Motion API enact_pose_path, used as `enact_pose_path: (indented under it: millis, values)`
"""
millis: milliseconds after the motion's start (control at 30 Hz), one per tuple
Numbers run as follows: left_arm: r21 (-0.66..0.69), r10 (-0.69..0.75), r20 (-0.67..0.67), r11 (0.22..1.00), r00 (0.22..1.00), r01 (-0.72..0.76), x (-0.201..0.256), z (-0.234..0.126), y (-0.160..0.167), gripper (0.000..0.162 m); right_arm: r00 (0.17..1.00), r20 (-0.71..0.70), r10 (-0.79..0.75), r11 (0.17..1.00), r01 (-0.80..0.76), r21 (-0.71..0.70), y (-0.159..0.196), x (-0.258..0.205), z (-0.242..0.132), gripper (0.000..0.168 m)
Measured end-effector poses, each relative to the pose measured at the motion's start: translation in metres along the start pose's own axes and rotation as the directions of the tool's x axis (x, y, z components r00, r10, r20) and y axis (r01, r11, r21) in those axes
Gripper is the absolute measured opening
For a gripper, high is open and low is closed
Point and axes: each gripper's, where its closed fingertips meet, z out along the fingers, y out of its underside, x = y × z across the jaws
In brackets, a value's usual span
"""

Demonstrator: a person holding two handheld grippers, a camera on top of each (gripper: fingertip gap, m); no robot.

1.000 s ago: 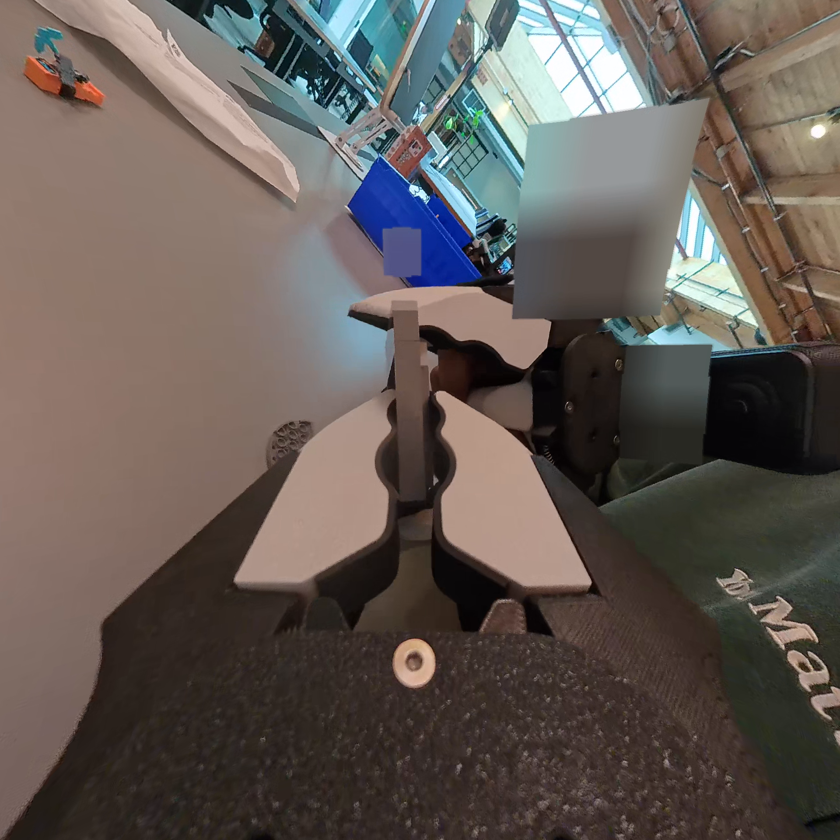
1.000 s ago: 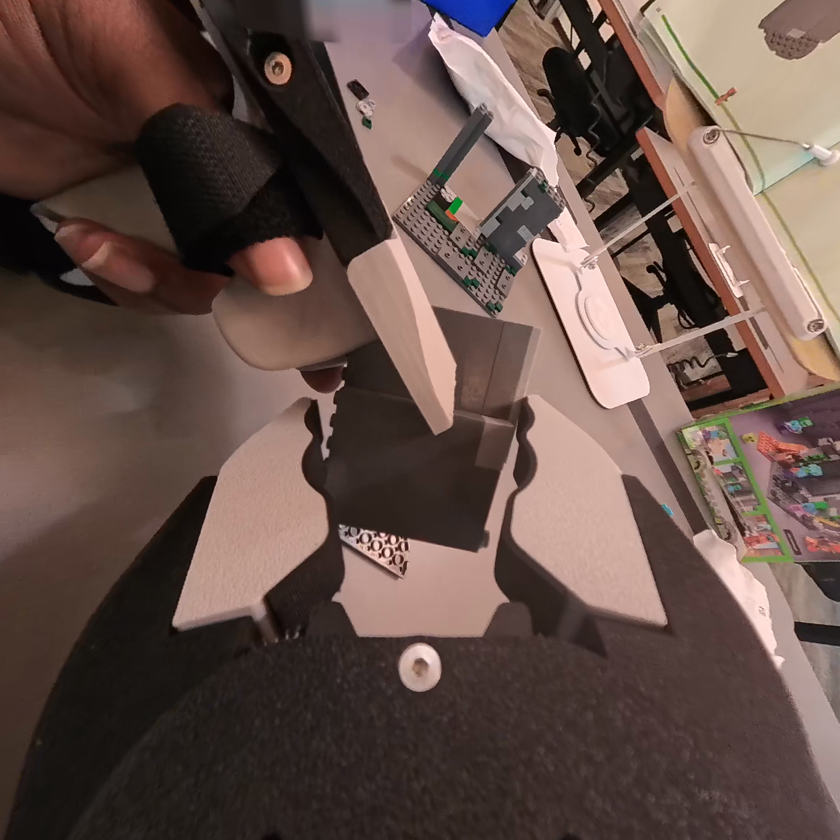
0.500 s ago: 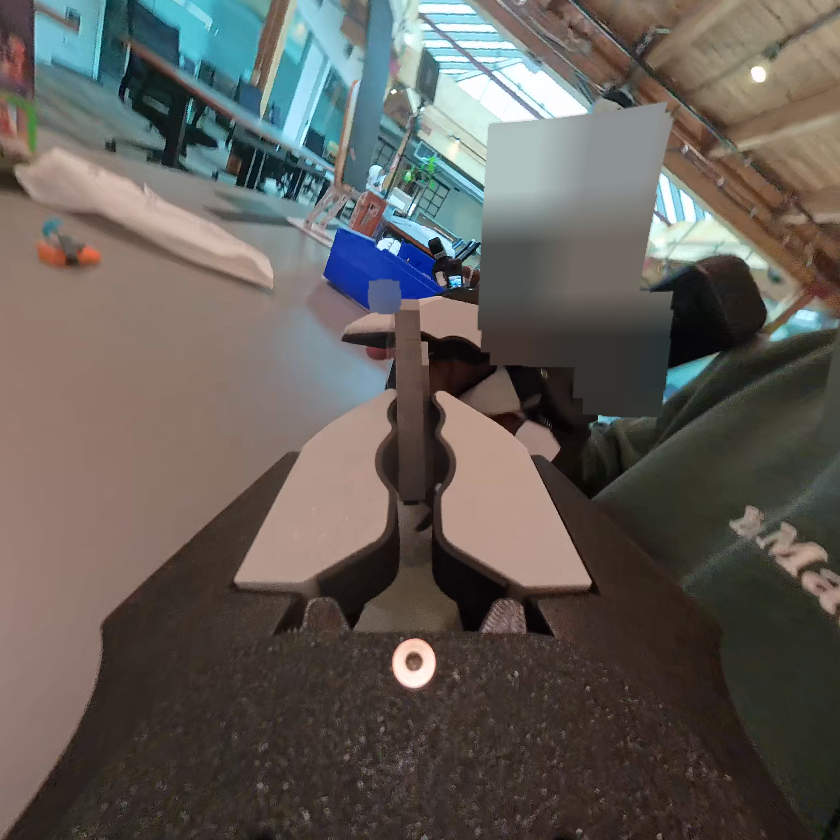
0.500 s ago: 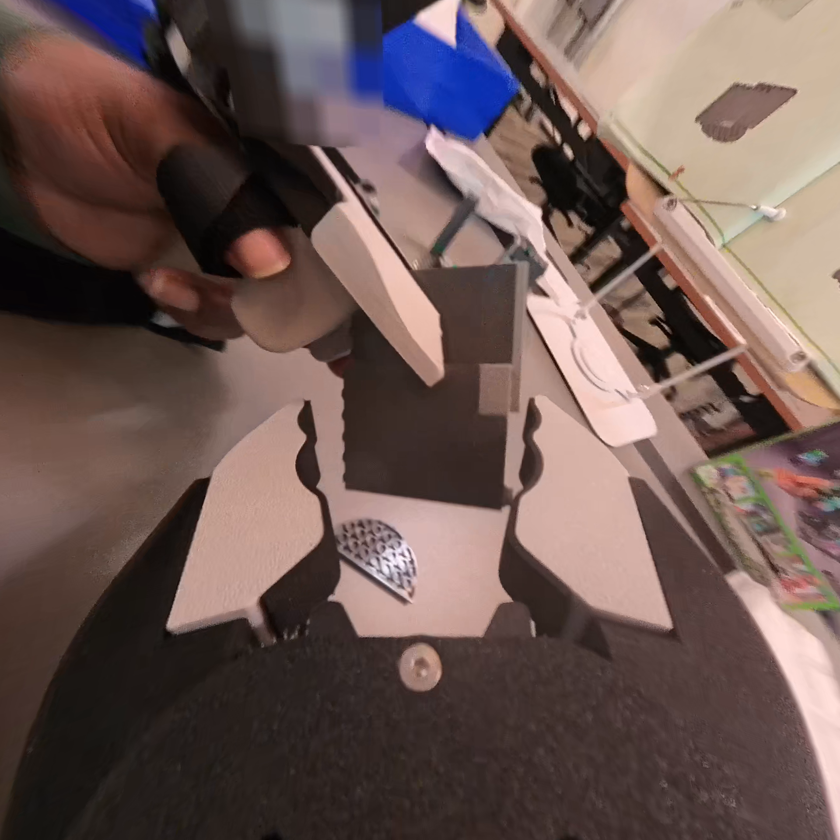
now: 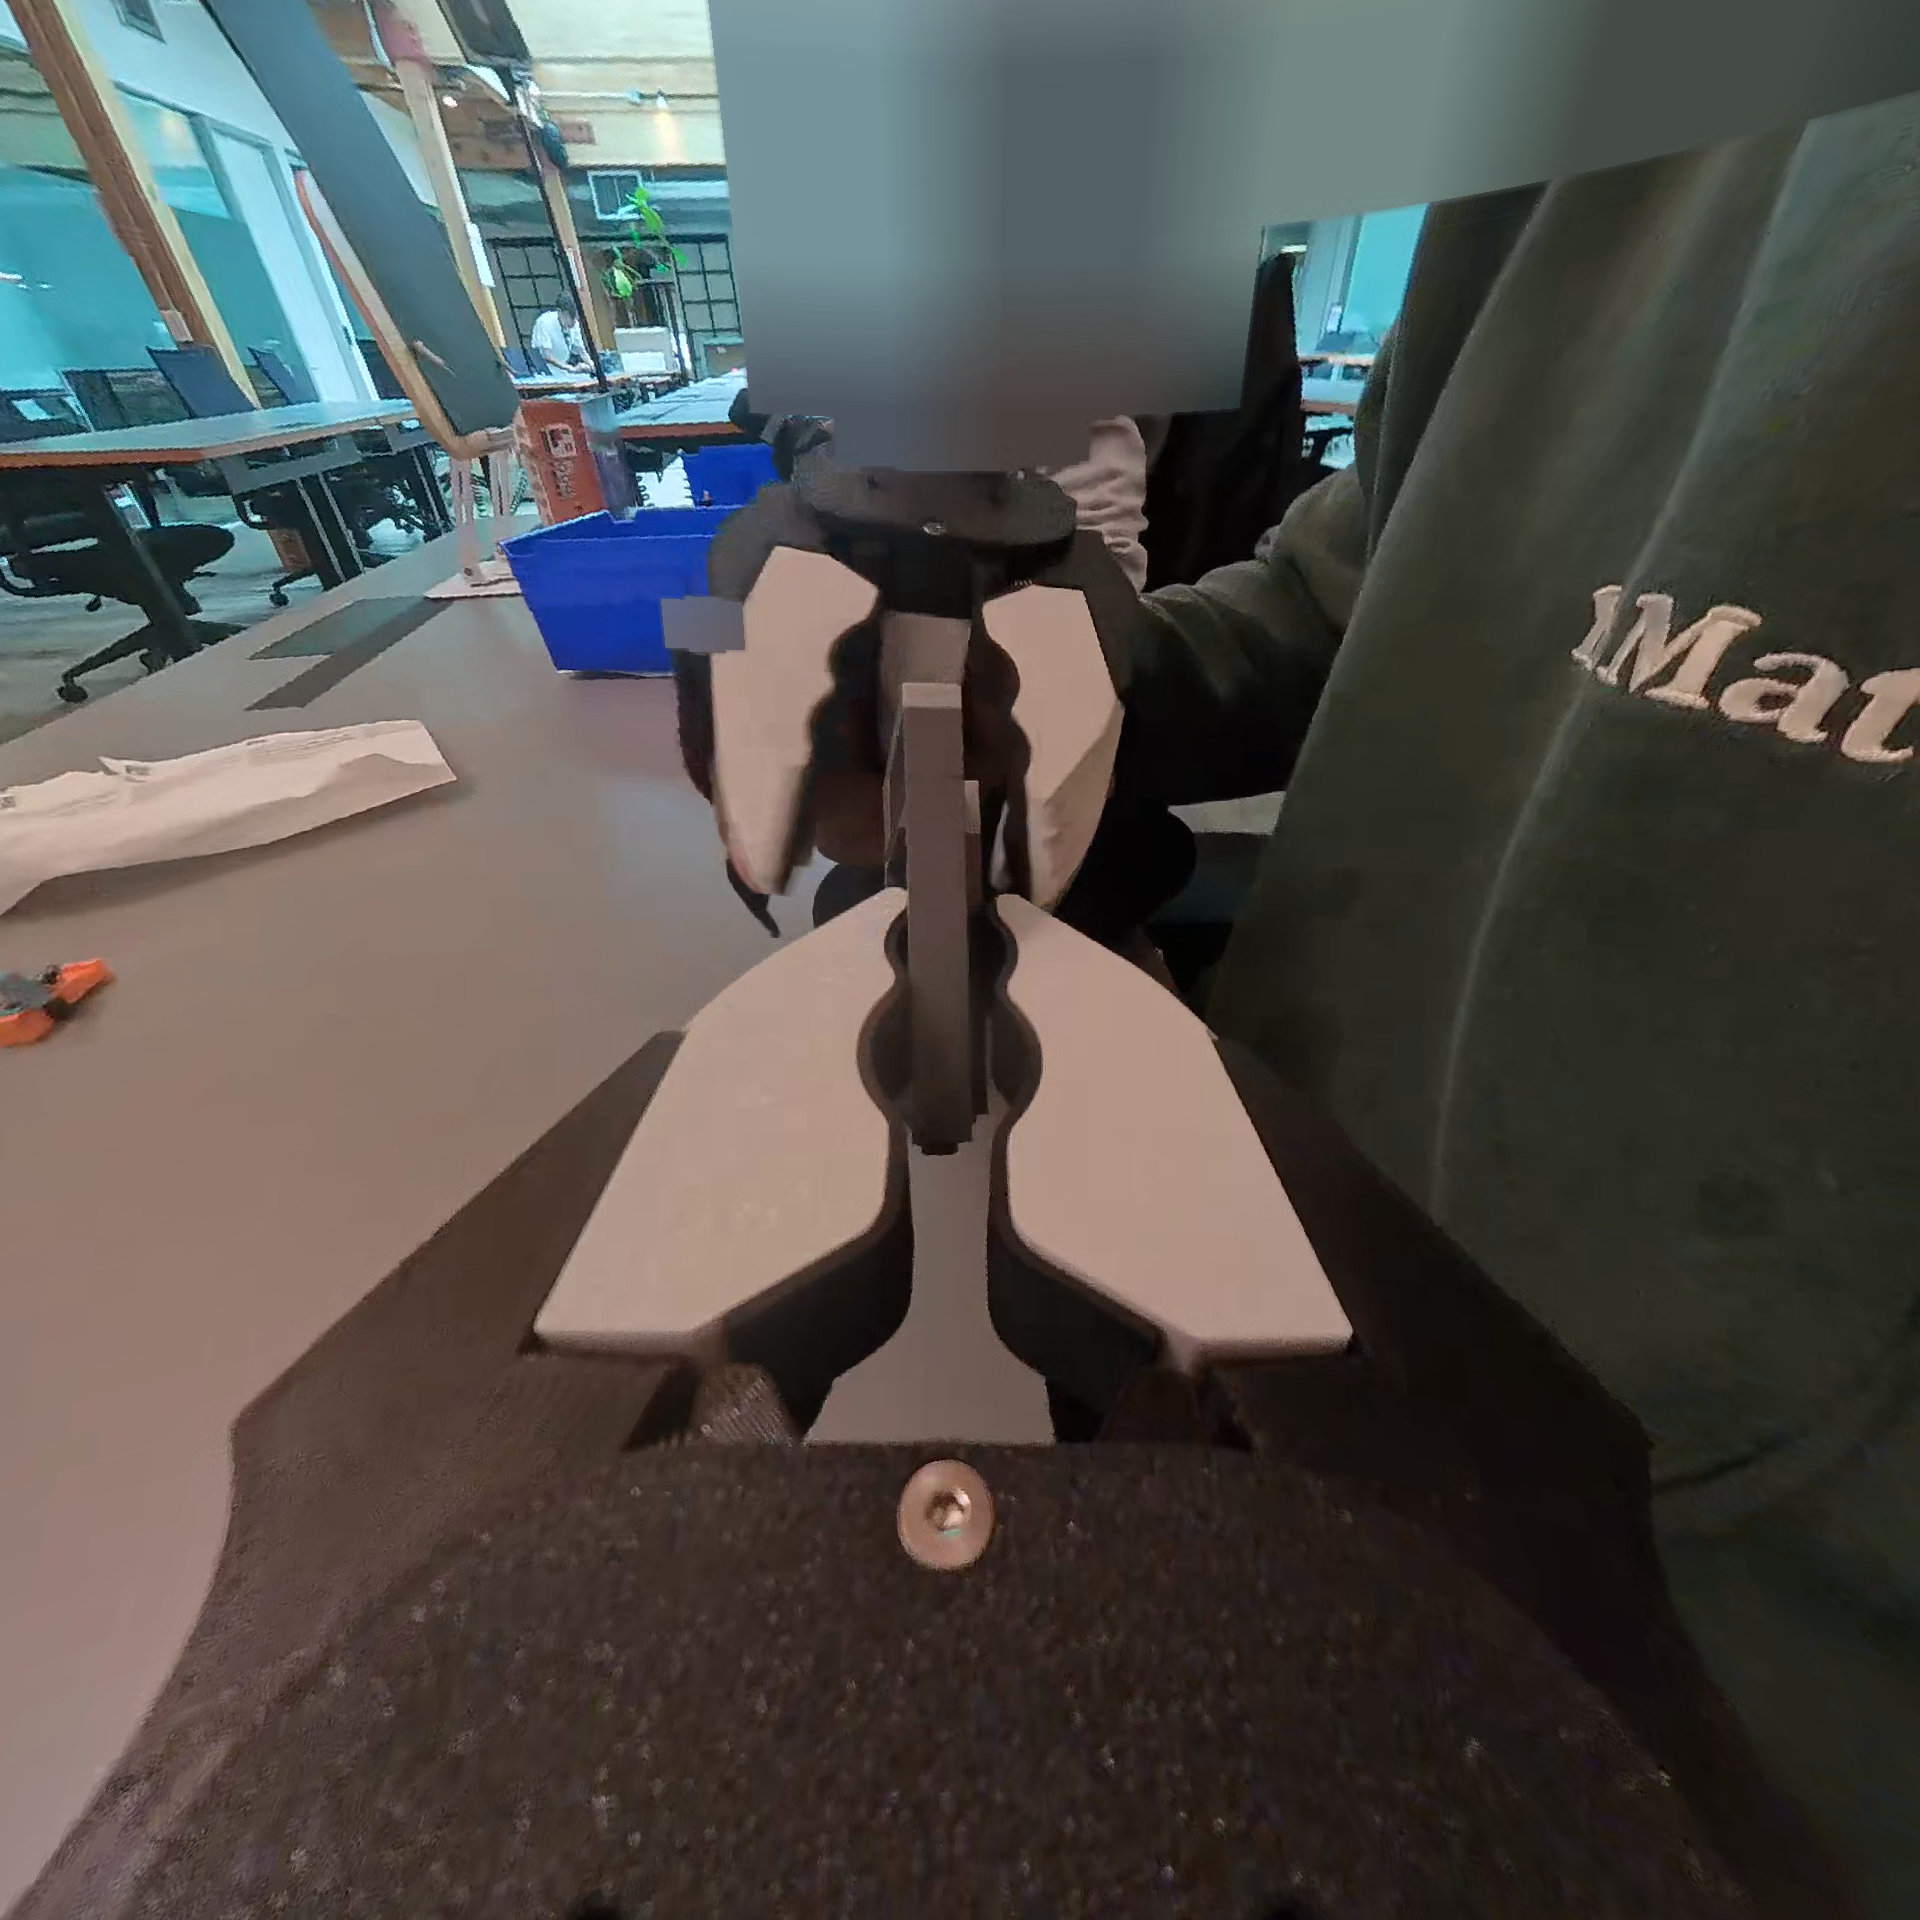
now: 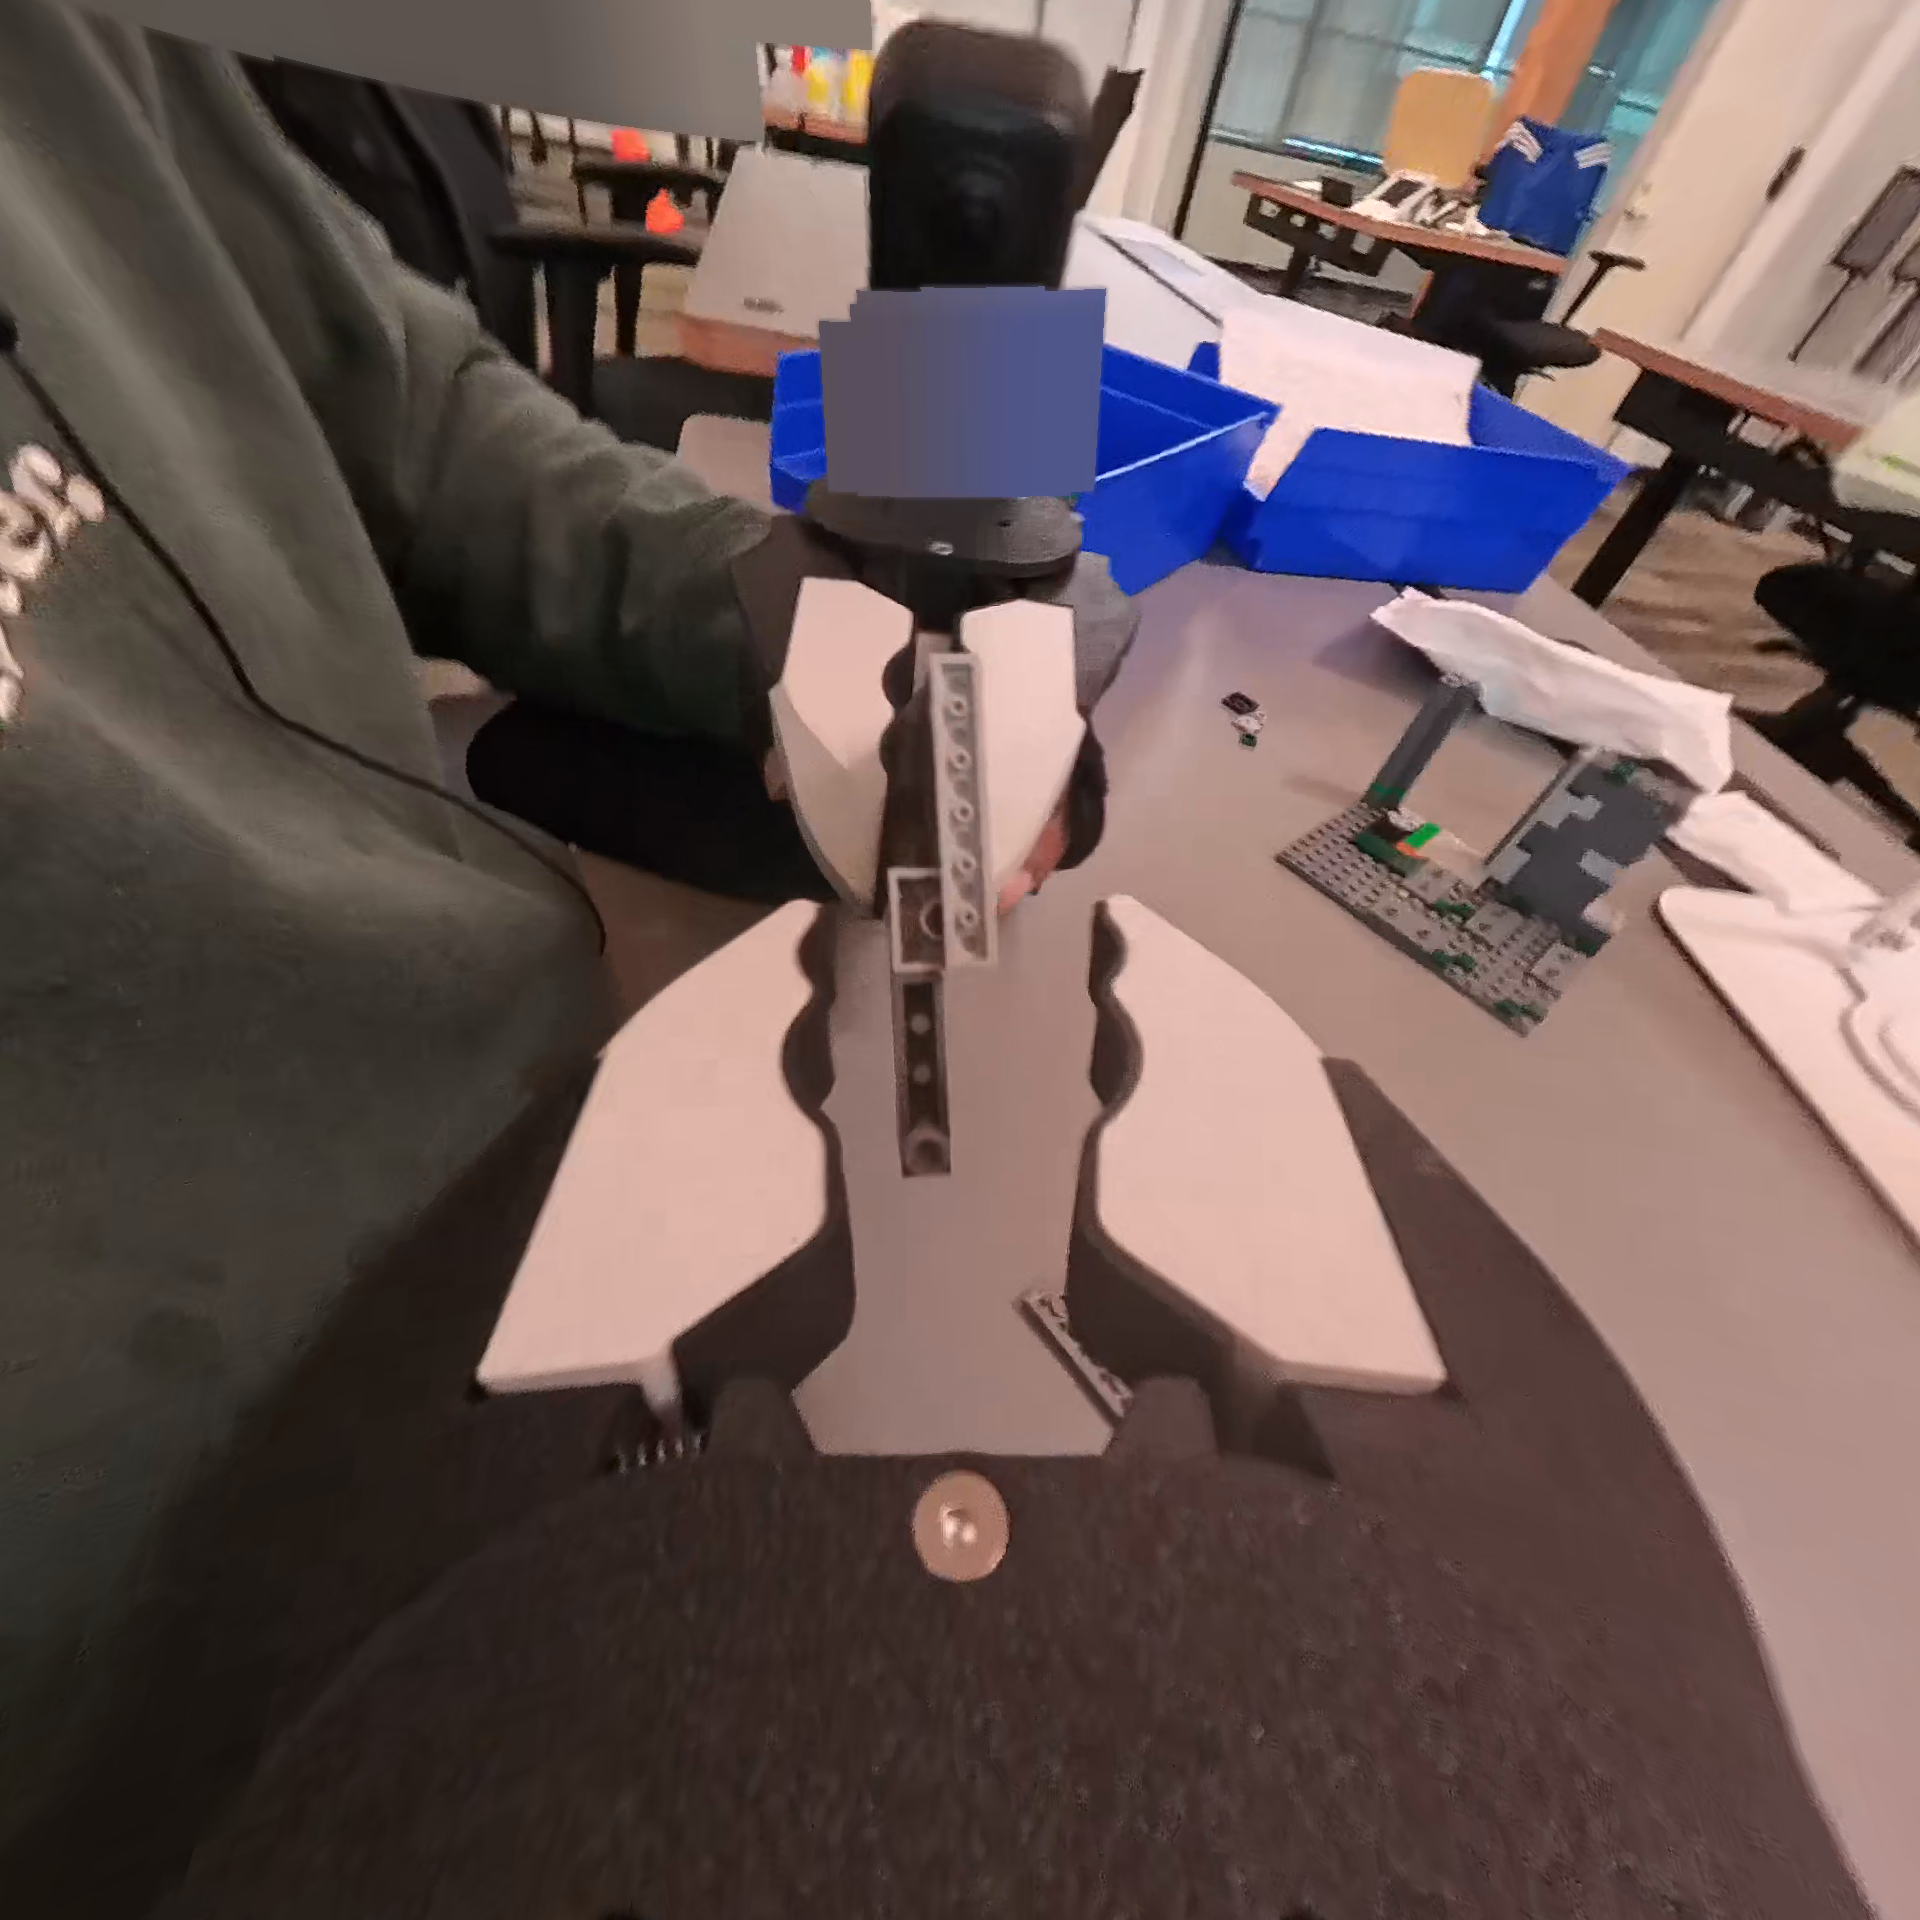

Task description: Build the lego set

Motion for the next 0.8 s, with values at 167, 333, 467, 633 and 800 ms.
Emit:
enact_pose_path:
  millis: [167, 333, 467, 633, 800]
  values:
    - [-0.033, -0.028, 0.042, 0.999, 0.999, 0.029, -0.007, -0.002, 0.002, 0.019, 0.972, -0.078, -0.219, 0.976, 0.219, -0.008, -0.004, -0.005, 0.0, 0.017]
    - [-0.024, -0.169, 0.071, 0.985, 0.983, 0.171, -0.012, -0.007, 0.01, 0.039, 0.824, -0.199, -0.53, 0.846, 0.501, -0.18, 0.012, 0.001, 0.0, 0.017]
    - [0.013, -0.443, 0.021, 0.896, 0.896, 0.443, -0.019, -0.015, 0.014, 0.053, 0.676, -0.196, -0.711, 0.7, 0.652, -0.291, 0.026, 0.005, -0.003, 0.017]
    - [0.017, -0.735, 0.027, 0.678, 0.678, 0.735, -0.033, -0.013, 0.03, 0.048, 0.541, -0.16, -0.826, 0.561, 0.761, -0.325, 0.029, 0.004, -0.003, 0.017]
    - [0.017, -0.901, -0.109, 0.421, 0.42, 0.907, -0.028, -0.002, 0.03, 0.033, 0.436, -0.125, -0.891, 0.452, 0.828, -0.331, 0.029, 0.005, 0.001, 0.017]
